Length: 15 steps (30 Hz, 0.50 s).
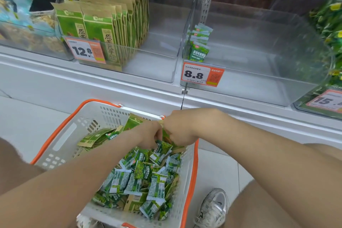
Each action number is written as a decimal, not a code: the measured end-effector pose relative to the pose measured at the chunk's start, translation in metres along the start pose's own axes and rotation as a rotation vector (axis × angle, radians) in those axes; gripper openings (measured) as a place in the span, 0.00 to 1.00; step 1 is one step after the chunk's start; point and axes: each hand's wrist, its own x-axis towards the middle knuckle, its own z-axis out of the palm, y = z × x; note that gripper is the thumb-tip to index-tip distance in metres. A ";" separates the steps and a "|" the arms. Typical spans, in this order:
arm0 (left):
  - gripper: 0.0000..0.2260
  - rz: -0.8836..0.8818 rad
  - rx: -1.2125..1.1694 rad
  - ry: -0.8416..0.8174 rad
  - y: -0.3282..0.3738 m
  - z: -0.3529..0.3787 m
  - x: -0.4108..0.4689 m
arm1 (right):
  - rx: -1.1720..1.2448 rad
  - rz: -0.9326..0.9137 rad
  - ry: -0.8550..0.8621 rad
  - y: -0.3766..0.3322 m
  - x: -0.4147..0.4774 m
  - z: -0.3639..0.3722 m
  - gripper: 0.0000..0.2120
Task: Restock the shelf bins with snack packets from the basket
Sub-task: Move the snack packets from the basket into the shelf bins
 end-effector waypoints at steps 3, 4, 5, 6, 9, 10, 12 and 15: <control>0.10 0.073 -0.093 -0.010 0.017 -0.044 -0.010 | 0.069 0.035 0.092 0.015 -0.015 -0.016 0.05; 0.09 0.103 -0.127 0.000 0.023 -0.059 -0.014 | 0.097 0.057 0.127 0.021 -0.021 -0.020 0.07; 0.09 0.132 -0.169 0.022 0.028 -0.072 -0.019 | 0.132 0.099 0.140 0.027 -0.027 -0.024 0.13; 0.09 0.152 -0.236 0.049 0.033 -0.084 -0.025 | 0.196 0.156 0.133 0.033 -0.033 -0.028 0.20; 0.13 0.165 -0.571 0.079 0.047 -0.114 -0.046 | 0.571 0.260 0.100 0.044 -0.044 -0.031 0.30; 0.13 0.178 -0.662 0.092 0.051 -0.122 -0.052 | 0.701 0.244 0.124 0.047 -0.045 -0.030 0.30; 0.10 0.199 -0.800 0.155 0.059 -0.135 -0.063 | 0.913 0.196 0.182 0.050 -0.049 -0.030 0.26; 0.04 0.220 -0.914 0.297 0.068 -0.144 -0.073 | 1.091 0.129 0.242 0.056 -0.059 -0.033 0.15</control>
